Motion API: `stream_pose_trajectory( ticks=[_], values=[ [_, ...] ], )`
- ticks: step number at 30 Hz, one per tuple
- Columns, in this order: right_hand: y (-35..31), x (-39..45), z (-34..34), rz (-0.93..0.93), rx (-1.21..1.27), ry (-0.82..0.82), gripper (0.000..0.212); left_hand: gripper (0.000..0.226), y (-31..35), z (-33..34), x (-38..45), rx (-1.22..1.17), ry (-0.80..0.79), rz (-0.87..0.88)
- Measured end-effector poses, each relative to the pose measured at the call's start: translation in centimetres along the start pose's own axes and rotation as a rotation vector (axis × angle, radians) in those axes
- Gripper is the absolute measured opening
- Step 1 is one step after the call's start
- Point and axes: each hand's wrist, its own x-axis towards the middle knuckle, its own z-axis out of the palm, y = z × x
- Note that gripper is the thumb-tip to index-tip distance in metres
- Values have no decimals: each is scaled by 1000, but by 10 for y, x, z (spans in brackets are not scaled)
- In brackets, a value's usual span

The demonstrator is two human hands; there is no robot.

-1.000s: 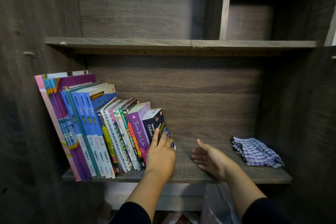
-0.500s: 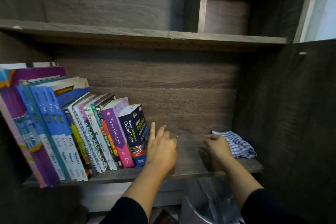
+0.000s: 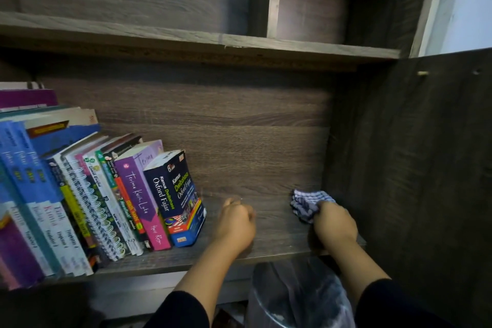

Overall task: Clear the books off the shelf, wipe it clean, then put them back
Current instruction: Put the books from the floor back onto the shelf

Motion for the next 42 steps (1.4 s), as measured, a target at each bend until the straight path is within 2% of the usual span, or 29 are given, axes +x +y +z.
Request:
stream_pose_trajectory(
  ticks=[2,6,7,9,11,12,14,16,17,19,21,22,24,26,28,30,31,32,34,36,39,42],
  values=[
    [-14,-3,-15,59,265,-16,26,17,7,-2,0,-312,-105,-65],
    [-48,-14,-40,9,702,-42,16,34,27,-14,-8,-800,-264,-90],
    [-57,-18,-44,5,796,-99,14,31,31,-18,-10,-885,-296,-85],
    [-74,-27,-50,-32,994,-279,10,20,36,-24,-14,-919,-275,-75],
    [-87,-40,-58,-91,1153,-448,12,13,37,-34,-16,-911,-153,-124],
    [-90,-43,-59,-112,1202,-463,13,13,36,-41,-16,-927,-98,-171],
    [-90,-41,-54,-80,1201,-359,17,18,31,-56,-16,-1037,-69,-271],
    [-86,-37,-48,4,1016,-219,35,23,24,-73,-19,-1203,-100,-343],
    [-84,-37,-45,53,920,-225,48,23,21,-82,-20,-1280,-116,-365],
    [-79,-42,-42,122,915,-409,62,24,15,-96,-23,-1381,-148,-390],
    [-75,-47,-45,185,1137,-718,62,28,10,-105,-24,-1424,-171,-419],
    [-74,-49,-46,174,1231,-819,58,30,7,-108,-24,-1403,-180,-444],
    [-75,-50,-47,77,1297,-895,43,36,3,-110,-24,-1261,-181,-492],
    [-81,-50,-44,57,1275,-725,45,44,-3,-108,-23,-1082,-134,-516],
    [-87,-49,-44,72,1279,-585,46,52,-9,-108,-23,-1092,-110,-513],
    [-88,-52,-48,65,1318,-576,38,87,-16,-113,-24,-1224,-153,-470],
    [-87,-52,-50,52,1335,-609,36,98,-18,-117,-26,-1228,-189,-421],
    [-85,-52,-54,31,1352,-660,37,100,-19,-122,-28,-1175,-226,-366],
    [-81,-55,-63,-65,1333,-765,44,86,-22,-130,-33,-936,-229,-286],
    [-80,-57,-70,-197,1141,-745,54,60,-25,-135,-35,-642,-167,-239],
    [-85,-64,-73,-338,819,-519,45,15,-25,-142,-41,-326,-88,-171],
    [-92,-69,-71,-381,586,-305,21,10,-21,-152,-46,-153,-27,-151]
  ],
)
